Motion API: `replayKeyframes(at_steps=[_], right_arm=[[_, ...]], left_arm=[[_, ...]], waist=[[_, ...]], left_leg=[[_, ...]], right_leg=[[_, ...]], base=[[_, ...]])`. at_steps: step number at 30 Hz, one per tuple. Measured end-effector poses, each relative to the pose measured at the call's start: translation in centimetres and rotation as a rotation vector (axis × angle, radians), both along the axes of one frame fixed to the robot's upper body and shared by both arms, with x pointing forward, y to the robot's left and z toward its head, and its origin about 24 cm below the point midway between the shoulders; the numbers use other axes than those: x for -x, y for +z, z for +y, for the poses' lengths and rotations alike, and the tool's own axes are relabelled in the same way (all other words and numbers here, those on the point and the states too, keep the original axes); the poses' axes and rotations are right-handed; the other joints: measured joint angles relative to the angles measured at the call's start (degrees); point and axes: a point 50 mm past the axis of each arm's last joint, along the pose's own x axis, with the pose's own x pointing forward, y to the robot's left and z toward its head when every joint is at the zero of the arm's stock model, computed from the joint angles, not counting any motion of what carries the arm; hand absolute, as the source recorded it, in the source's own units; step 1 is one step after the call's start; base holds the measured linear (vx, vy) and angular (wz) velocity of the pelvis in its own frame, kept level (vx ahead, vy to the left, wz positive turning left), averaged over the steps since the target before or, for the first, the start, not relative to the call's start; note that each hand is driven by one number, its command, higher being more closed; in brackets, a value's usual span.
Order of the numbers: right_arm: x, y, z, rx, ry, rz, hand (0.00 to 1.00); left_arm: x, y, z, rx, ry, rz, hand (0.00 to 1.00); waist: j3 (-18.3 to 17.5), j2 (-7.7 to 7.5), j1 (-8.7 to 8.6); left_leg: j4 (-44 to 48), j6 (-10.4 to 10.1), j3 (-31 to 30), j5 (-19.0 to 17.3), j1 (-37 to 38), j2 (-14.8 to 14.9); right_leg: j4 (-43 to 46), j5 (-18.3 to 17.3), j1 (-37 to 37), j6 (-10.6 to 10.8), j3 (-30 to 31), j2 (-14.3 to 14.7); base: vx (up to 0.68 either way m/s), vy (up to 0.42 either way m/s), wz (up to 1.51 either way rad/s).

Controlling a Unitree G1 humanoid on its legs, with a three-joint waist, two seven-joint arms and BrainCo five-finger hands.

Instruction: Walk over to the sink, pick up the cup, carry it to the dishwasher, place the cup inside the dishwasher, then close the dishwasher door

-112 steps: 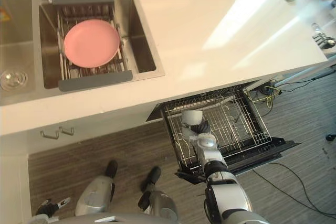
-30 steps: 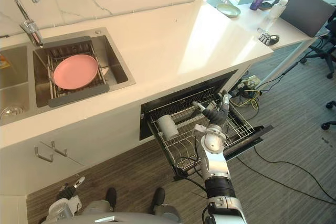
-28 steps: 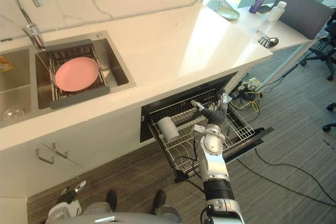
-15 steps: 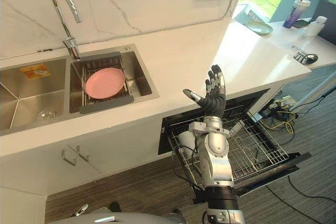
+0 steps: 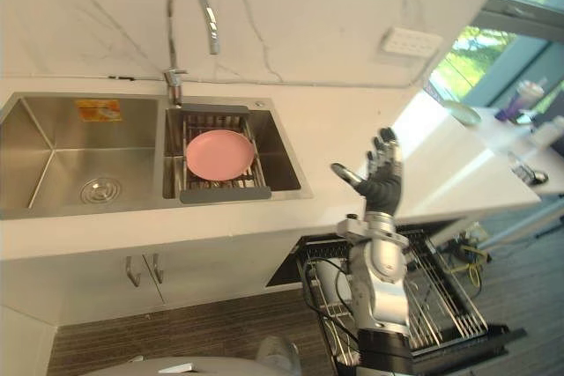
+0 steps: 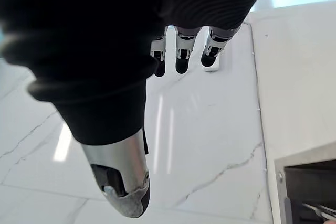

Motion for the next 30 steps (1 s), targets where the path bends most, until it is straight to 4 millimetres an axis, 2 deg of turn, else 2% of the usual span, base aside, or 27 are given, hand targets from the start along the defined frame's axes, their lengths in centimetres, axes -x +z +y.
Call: replayKeyframes(at_steps=[1, 2, 3, 4, 6, 8, 11, 17, 21, 23, 24, 25, 27, 28, 29, 30], right_arm=[[0.3, 0.0, -0.4, -0.014, -0.012, -0.003, 0.0], [0.7, -0.3, -0.7, -0.037, -0.025, 0.001, 0.0], [1.5, -0.4, -0.8, -0.07, -0.032, -0.008, 0.0], [2.0, -0.3, -0.7, -0.091, -0.038, -0.025, 0.0], [2.4, 0.2, -0.3, -0.118, -0.037, -0.067, 0.0], [2.5, 0.1, -0.2, -0.132, -0.044, -0.074, 0.0], [2.5, -0.1, -0.1, -0.169, -0.063, -0.084, 0.0], [2.4, -0.2, 0.0, -0.182, -0.054, -0.087, 0.0], [2.2, -1.1, -0.2, -0.206, -0.039, -0.068, 0.0], [2.2, -1.9, -0.4, -0.216, -0.045, -0.039, 0.0], [2.2, -2.0, -0.2, -0.213, -0.036, -0.032, 0.0], [2.1, -2.0, -0.1, -0.212, -0.032, -0.036, 0.0], [1.9, -2.3, 0.0, -0.22, -0.027, -0.028, 0.0], [1.6, -2.5, 0.2, -0.226, -0.02, -0.023, 0.0], [1.5, -2.6, 0.2, -0.228, -0.019, -0.023, 0.0], [1.4, -2.5, 0.1, -0.221, -0.022, -0.023, 0.0]], left_arm=[[0.2, -0.1, -0.1, 0.003, 0.003, 0.014, 0.0], [0.7, -0.1, 0.0, 0.004, 0.011, 0.034, 0.0], [1.1, -0.1, 0.4, -0.005, 0.023, 0.041, 0.0], [1.1, -0.1, 0.4, -0.009, 0.046, 0.037, 0.0], [1.0, -0.3, -0.8, 0.018, 0.053, 0.022, 0.0], [0.8, -0.3, -1.1, 0.029, 0.087, 0.01, 0.0], [1.0, -0.2, -1.0, 0.026, 0.103, 0.001, 0.0], [1.3, -0.3, -1.0, 0.016, 0.11, 0.012, 0.0], [1.4, -0.2, -0.4, -0.001, 0.113, 0.016, 0.0], [1.6, -0.2, -0.6, -0.01, 0.127, 0.019, 0.0], [2.0, -0.3, -1.1, 0.002, 0.152, 0.022, 0.0], [2.3, -0.4, -1.3, 0.009, 0.171, 0.026, 0.0], [1.5, -0.3, -1.1, 0.033, 0.2, -0.021, 0.0], [1.5, -0.3, -1.3, 0.048, 0.202, -0.022, 0.0], [1.6, -0.3, -1.5, 0.057, 0.2, -0.022, 0.0], [1.5, -0.4, -2.1, 0.074, 0.194, -0.027, 0.0]], waist=[[0.1, 0.09, -0.39], [0.1, -0.11, -0.88], [-0.1, -1.58, -1.12], [-0.4, -2.04, -0.9], [-0.8, 0.64, -0.51], [-0.7, 1.65, -0.53], [-0.4, 1.42, -0.41], [0.1, 1.9, -0.43], [-0.4, 0.84, -0.29], [-0.4, 1.47, -0.24], [-0.5, 2.97, 0.6], [-0.6, 3.12, 0.84], [0.0, 2.54, 1.92], [0.3, 2.34, 2.52], [0.3, 2.83, 2.53], [0.0, 4.4, 2.38]], left_leg=[[0.2, -0.1, -0.5, -0.3, 0.5, -0.1], [1.3, -0.7, -0.9, -0.7, 1.1, -0.5], [2.8, -1.2, -1.4, -2.4, 2.0, -2.1], [3.9, -1.4, -1.4, -3.7, 2.6, -2.7], [5.6, -2.5, -0.1, -5.8, 1.5, -0.5], [5.4, -3.1, 0.5, -6.7, 1.1, 0.4], [5.1, -3.7, 0.9, -7.3, 2.3, 1.0], [5.1, -3.8, 0.7, -7.5, 3.9, 1.5], [5.3, -4.4, 0.2, -7.8, 3.7, 1.6], [9.1, -5.0, -0.5, -9.9, 1.8, 3.2], [14.0, -5.5, -0.1, -12.2, 0.2, 5.6], [18.2, -6.4, 0.2, -12.9, -1.1, 6.3], [34.3, -5.7, 1.6, -12.6, -9.1, 8.0], [31.8, -5.7, 2.7, -12.6, -9.9, 8.0], [29.1, -5.8, 2.9, -12.4, -9.7, 8.1], [21.8, -6.2, 2.9, -9.7, -9.3, 8.2]], right_leg=[[-1.1, 0.2, -0.5, 0.1, 1.2, 1.1], [-4.1, 3.2, -0.7, 0.8, 3.5, 2.8], [-6.9, 12.8, -0.6, 1.0, 4.9, 2.7], [-6.6, 12.8, -0.1, 0.5, 4.1, 2.1], [-10.9, 12.6, 1.9, 0.5, 4.2, 3.6], [-14.8, 12.6, 3.3, 0.5, 4.2, 4.5], [-18.5, 11.6, 6.4, 0.1, 4.2, 5.2], [-16.3, 11.2, 6.8, -0.1, 4.2, 5.6], [-21.4, 9.3, 9.6, -1.9, 3.7, 5.8], [-20.8, 7.6, 9.6, -2.1, 2.5, 6.8], [-20.5, 6.4, 10.5, -3.1, 1.3, 8.3], [-20.6, 6.0, 10.6, -3.3, 1.0, 8.6], [-22.1, 5.8, 12.9, -4.1, 0.9, 8.2], [-22.4, 6.0, 13.9, -4.4, 0.9, 7.3], [-22.6, 5.8, 14.4, -4.0, 0.7, 6.9], [-22.8, 5.4, 14.9, -3.5, 0.3, 6.7]], base=[[0.18, -0.063, 0.72], [0.19, -0.071, 0.65], [0.25, -0.119, 0.58], [0.28, -0.115, 0.27], [0.24, -0.065, -0.03], [0.13, -0.041, -0.06], [0.08, -0.048, -0.02], [-0.02, -0.011, 0.0], [0.01, -0.047, 0.05], [0.05, -0.12, 0.22], [0.09, -0.119, 0.1], [0.08, -0.078, 0.14], [0.08, -0.072, 0.13], [0.11, -0.065, -0.01], [0.11, 0.016, -0.01], [0.09, 0.058, 0.05]])
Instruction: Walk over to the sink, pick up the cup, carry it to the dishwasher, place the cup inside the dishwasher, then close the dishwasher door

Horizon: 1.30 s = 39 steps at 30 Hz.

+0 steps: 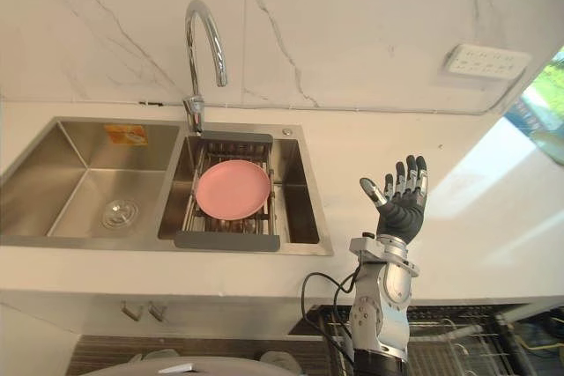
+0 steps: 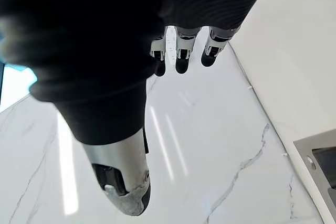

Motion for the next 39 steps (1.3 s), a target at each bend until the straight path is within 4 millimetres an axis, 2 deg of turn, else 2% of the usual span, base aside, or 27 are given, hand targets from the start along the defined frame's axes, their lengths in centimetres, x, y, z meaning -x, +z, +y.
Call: replayKeyframes(at_steps=[1, 2, 4, 7, 11, 16, 17, 20, 23, 29, 31, 34, 37, 39], right_arm=[[0.0, 0.1, -0.1, 0.01, 0.0, 0.0, 0.0], [0.0, 0.0, -0.5, 0.023, -0.011, 0.017, 0.0], [0.1, -0.2, -0.7, 0.008, -0.037, 0.031, 0.0], [0.0, -0.1, -0.6, 0.006, -0.037, 0.024, 0.0], [-0.2, 0.0, -0.3, 0.004, -0.017, 0.019, 0.0], [-0.6, 0.0, 0.2, -0.028, 0.069, -0.012, 0.0], [-1.6, -0.1, 3.3, -0.009, 0.292, -0.029, 0.0], [-1.6, -0.1, 3.3, -0.009, 0.292, -0.029, 0.0], [-1.7, 0.0, 3.4, -0.012, 0.301, -0.029, 0.0], [-3.6, 1.3, 4.3, -0.038, 0.369, -0.034, 0.0], [-4.2, 1.4, 4.5, 0.031, 0.398, 0.027, 0.0], [-4.9, 1.5, 3.5, 0.24, 0.44, 0.164, 0.0], [-6.4, 2.4, 2.1, 0.499, 0.5, 0.28, 0.0], [-7.6, 4.2, 1.7, 0.748, 0.543, 0.318, 0.0]], left_arm=[[0.0, -0.1, -0.4, 0.01, 0.0, -0.004, 0.0], [0.0, -0.1, -0.8, 0.023, 0.004, -0.007, 0.0], [0.0, -0.1, -0.6, 0.026, -0.005, -0.007, 0.0], [-0.4, 0.0, -0.1, 0.017, -0.027, -0.009, 0.0], [-0.6, 0.0, 0.0, 0.015, -0.037, -0.004, 0.0], [-0.6, 0.0, 0.0, 0.014, -0.036, -0.002, 0.0], [-0.3, 0.0, 0.0, 0.013, -0.035, 0.002, 0.0], [-0.3, 0.0, 0.0, 0.013, -0.035, 0.002, 0.0], [-0.2, 0.0, 0.1, 0.008, -0.023, 0.014, 0.0], [0.3, 0.0, 0.3, -0.029, 0.096, 0.109, 0.0], [0.7, 0.0, 0.7, -0.071, 0.128, 0.155, 0.0], [0.7, 0.0, 0.8, -0.082, 0.102, 0.213, 0.0], [0.5, 0.0, 0.8, -0.082, -0.058, 0.226, 0.0], [-0.2, 0.1, 0.9, -0.11, -0.12, 0.208, 0.0]], waist=[[0.0, 0.98, -0.15], [0.1, 1.98, -0.22], [-0.4, 1.04, -0.87], [-0.5, 0.27, -1.45], [-0.3, -0.14, -1.33], [-0.3, -0.11, -1.34], [-1.3, -0.26, -1.19], [-1.3, -0.27, -1.12], [-1.3, -0.31, -0.27], [-1.3, -1.08, 1.32], [-1.3, -1.34, 1.89], [-1.4, -1.35, 1.85], [-1.6, -1.55, 1.29], [-1.7, -1.75, 0.7]], left_leg=[[-3.6, -0.5, -0.1, 2.9, 0.1, 0.2], [-6.9, -2.2, -0.2, 9.1, 0.9, 0.2], [-12.9, -2.1, 0.3, 10.6, 2.8, -2.0], [-19.8, -0.7, 1.3, 14.2, 5.0, -4.3], [-22.1, -0.3, 1.4, 14.7, 6.4, -5.7], [-23.4, -0.4, 1.5, 14.8, 7.5, -5.7], [-24.4, -0.5, 3.1, 15.5, 7.5, -5.1], [-24.4, -0.5, 3.1, 15.5, 7.5, -5.1], [-24.4, -0.5, 2.8, 15.6, 7.4, -5.1], [-24.4, -0.7, 0.7, 16.4, 5.6, -4.9], [-24.4, -1.1, 0.5, 16.3, 5.1, -4.7], [-24.4, -1.2, 0.4, 16.2, 4.8, -4.7], [-24.4, -0.9, 1.0, 16.4, 4.7, -4.7], [-24.1, -0.9, 1.4, 16.4, 4.6, -4.7]], right_leg=[[0.0, -0.2, 0.1, 0.4, -0.2, 0.1], [0.0, -0.6, 0.3, 1.1, -0.1, 0.0], [-2.0, 0.0, 0.7, 2.5, 0.0, -1.6], [-4.2, 1.6, 0.8, 4.0, -0.1, -3.2], [-5.6, 1.6, 1.8, 4.7, -0.4, -4.1], [-6.3, 1.5, 2.4, 4.9, -0.4, -4.0], [-9.3, 3.7, 2.6, 4.7, 0.7, -2.9], [-9.3, 3.7, 2.6, 4.7, 0.7, -2.9], [-9.3, 3.7, 2.7, 4.7, 0.5, -3.0], [-10.4, 3.6, 2.6, 4.9, -2.9, -3.2], [-10.9, 3.7, 2.5, 4.6, -6.4, -3.7], [-11.1, 3.9, 2.3, 4.7, -7.3, -3.8], [-10.8, 4.8, 1.8, 4.9, -6.9, -3.9], [-10.7, 5.1, 1.5, 5.0, -6.8, -4.0]], base=[[0.12, 0.127, -0.01], [0.14, 0.144, -0.02], [0.13, 0.128, 0.05], [0.13, 0.087, 0.04], [0.1, 0.055, 0.04], [0.01, 0.003, -0.01], [0.0, 0.0, 0.0], [0.0, 0.0, 0.0], [0.0, 0.0, 0.02], [-0.03, -0.008, 0.21], [-0.04, -0.018, 0.07], [0.0, -0.003, 0.01], [0.03, -0.009, -0.11], [0.03, -0.006, -0.12]])
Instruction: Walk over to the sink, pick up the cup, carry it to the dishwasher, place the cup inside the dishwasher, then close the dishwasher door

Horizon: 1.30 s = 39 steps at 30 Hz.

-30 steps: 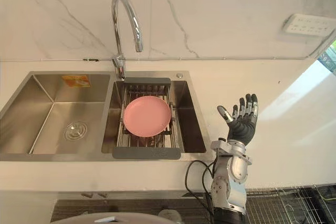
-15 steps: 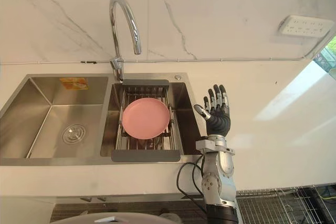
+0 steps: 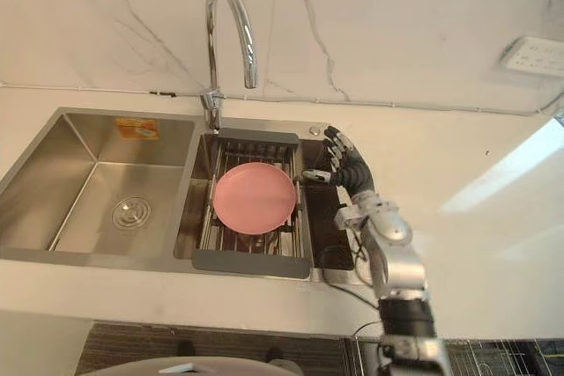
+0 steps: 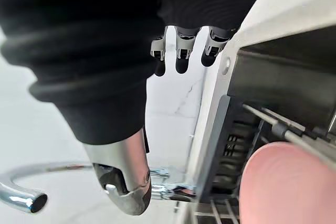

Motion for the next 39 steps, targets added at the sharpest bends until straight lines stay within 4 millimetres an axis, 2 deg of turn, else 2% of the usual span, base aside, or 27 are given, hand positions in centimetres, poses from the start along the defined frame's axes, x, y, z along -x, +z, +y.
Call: replayKeyframes(at_steps=[3, 5, 10, 14, 16, 21, 23, 32, 39], right_arm=[[-1.0, 2.6, 0.6, 0.231, 0.093, -0.049, 0.0], [-1.3, 3.2, 1.4, 0.298, 0.144, -0.072, 0.0], [-1.1, 2.2, 3.6, 0.415, 0.298, -0.064, 0.0], [-0.7, 1.9, 5.0, 0.533, 0.367, -0.123, 0.0], [-0.4, 1.2, 5.6, 0.577, 0.394, -0.125, 0.0], [0.9, -2.2, 7.1, 0.66, 0.453, -0.071, 0.0], [0.8, -2.7, 7.6, 0.673, 0.443, -0.083, 0.0], [0.6, -4.8, 7.4, 0.727, 0.336, -0.077, 0.0], [1.2, -6.6, 9.7, 0.813, 0.371, -0.123, 0.0]], left_arm=[[-0.5, 0.1, 0.1, -0.012, -0.027, 0.009, 0.0], [-0.3, 0.1, 0.3, -0.009, -0.019, 0.022, 0.0], [-0.4, 0.1, 0.5, -0.021, -0.051, 0.015, 0.0], [-0.5, 0.1, 0.5, -0.026, -0.088, 0.022, 0.0], [-0.4, 0.1, 0.5, -0.026, -0.09, 0.025, 0.0], [-0.8, 0.2, 0.4, -0.028, -0.131, 0.022, 0.0], [-0.9, 0.2, 0.4, -0.029, -0.134, 0.021, 0.0], [-1.2, 0.2, 0.4, -0.034, -0.165, 0.021, 0.0], [-1.3, 0.3, 0.4, -0.046, -0.164, 0.03, 0.0]], waist=[[-0.1, -0.28, -0.48], [-0.4, -0.66, -0.67], [-0.4, -1.35, -0.34], [-0.4, -1.37, -0.21], [-0.5, -1.36, -0.56], [-0.5, -1.37, -0.19], [-0.5, -1.37, -0.11], [-0.5, -1.4, 0.62], [-0.4, -1.45, 0.85]], left_leg=[[0.0, 0.0, 0.2, 0.0, 0.1, 0.0], [0.0, 0.0, 0.3, 0.0, 0.2, 0.1], [-0.1, 0.1, 1.9, 0.1, 0.9, 0.1], [-0.3, -0.3, 3.2, -0.2, 0.9, 0.4], [-0.3, -0.4, 3.3, -0.2, 0.9, 0.4], [-0.3, -0.3, 3.3, -0.2, 0.9, 0.4], [-0.3, -0.1, 3.2, -0.1, 0.9, 0.3], [-0.3, 0.2, 2.6, 0.0, 0.9, -0.5], [-0.3, 0.2, 2.0, 0.0, 0.9, -0.6]], right_leg=[[0.0, 0.2, -0.1, 0.2, -0.1, 0.0], [0.0, 0.3, 0.0, 0.2, -0.1, 0.1], [-0.4, 0.7, -0.2, 0.1, 0.3, -0.1], [-0.4, 1.2, -1.1, -0.3, -2.0, -0.8], [-0.4, 1.3, -1.2, -0.4, -2.0, -0.8], [-0.4, 1.7, -1.4, 0.1, -2.0, -0.8], [-0.4, 1.8, -1.4, 0.2, -2.0, -0.8], [0.0, 2.2, -0.9, 0.2, -2.9, -1.1], [-0.3, 2.0, -0.6, 0.6, -3.2, -1.4]], base=[[0.0, -0.004, -0.03], [-0.02, -0.001, -0.02], [-0.08, 0.006, -0.16], [-0.08, 0.007, -0.24], [-0.03, -0.009, -0.07], [0.0, 0.0, 0.0], [0.0, 0.0, 0.0], [0.0, 0.002, 0.04], [-0.04, 0.001, 0.03]])
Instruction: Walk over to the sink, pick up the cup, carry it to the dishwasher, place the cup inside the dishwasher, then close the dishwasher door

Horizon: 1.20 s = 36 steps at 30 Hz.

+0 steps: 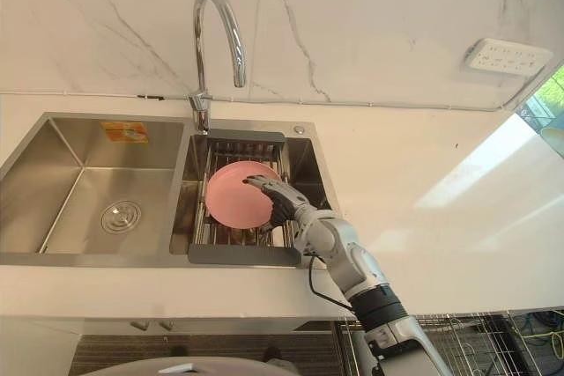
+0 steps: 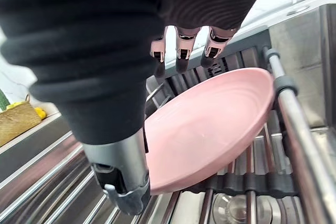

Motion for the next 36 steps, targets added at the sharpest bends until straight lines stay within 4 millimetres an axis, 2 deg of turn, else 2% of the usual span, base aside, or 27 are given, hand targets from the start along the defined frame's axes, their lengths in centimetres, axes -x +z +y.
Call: replayKeyframes(at_steps=[4, 9, 16, 18, 23, 29, 33, 36], right_arm=[[0.3, -1.0, 0.6, 0.02, 0.014, 0.02, 0.0], [0.9, -2.0, 1.3, 0.079, 0.016, -0.018, 0.0], [0.8, -2.1, 2.0, 0.167, 0.03, -0.109, 0.0], [0.2, -2.2, 2.4, 0.196, 0.005, -0.134, 0.0], [-0.7, -3.0, 1.8, 0.239, -0.069, -0.159, 0.0], [-1.3, -3.7, 1.3, 0.271, -0.157, -0.171, 0.0], [-1.4, -4.8, 0.7, 0.288, -0.202, -0.127, 0.0], [-1.7, -5.0, 0.9, 0.29, -0.211, -0.118, 0.0]], left_arm=[[-0.1, 0.0, 0.0, 0.0, -0.001, -0.001, 0.0], [-0.2, 0.1, 0.1, 0.0, -0.002, 0.007, 0.0], [-0.2, 0.2, 0.4, -0.023, -0.001, 0.015, 0.0], [-0.2, 0.2, 0.4, -0.023, -0.002, 0.017, 0.0], [-0.3, 0.2, 0.4, -0.024, -0.004, 0.016, 0.0], [-0.2, 0.2, 0.8, -0.034, -0.006, 0.016, 0.0], [-0.1, 0.3, 0.8, -0.034, -0.008, 0.022, 0.0], [-0.1, 0.3, 0.8, -0.035, -0.011, 0.027, 0.0]], waist=[[0.2, -0.2, 0.51], [0.4, -0.5, 0.92], [0.5, -1.27, 1.32], [0.5, -1.41, 1.45], [1.0, -1.18, 2.35], [1.2, -1.98, 3.24], [1.2, -2.02, 3.37], [1.2, -2.08, 3.38]], left_leg=[[0.0, 0.0, -0.2, 0.0, -0.1, -0.2], [0.0, 0.4, -0.5, -0.2, 0.0, -0.8], [0.0, 0.7, -0.5, -0.4, 0.1, -1.5], [0.0, 0.8, -0.5, -0.4, 0.4, -1.6], [-0.1, 0.9, -1.2, -0.7, 1.0, -2.0], [-0.1, 1.1, -2.3, -0.7, 1.0, -2.4], [-0.1, 1.4, -3.4, -0.9, 0.9, -3.0], [-0.1, 1.5, -3.4, -1.0, 1.0, -3.2]], right_leg=[[0.0, -0.2, 0.1, -0.4, -0.2, -0.5], [0.2, -0.2, 0.4, 0.3, -0.3, -0.9], [0.3, 0.0, 0.5, 0.6, -0.3, -1.3], [0.5, 0.0, 0.7, 0.6, -0.3, -1.4], [0.9, -0.5, 1.6, 0.8, -1.2, -1.9], [1.8, -1.8, 1.8, 1.1, -2.2, -2.4], [1.8, -1.9, 2.6, 1.1, -3.3, -3.0], [1.9, -2.0, 2.7, 1.2, -3.2, -3.1]], base=[[-0.02, 0.006, 0.03], [0.01, 0.009, 0.05], [0.0, 0.0, 0.0], [0.0, 0.0, 0.0], [-0.02, 0.007, 0.08], [-0.01, 0.009, 0.09], [0.02, 0.018, 0.15], [0.01, 0.004, 0.02]])
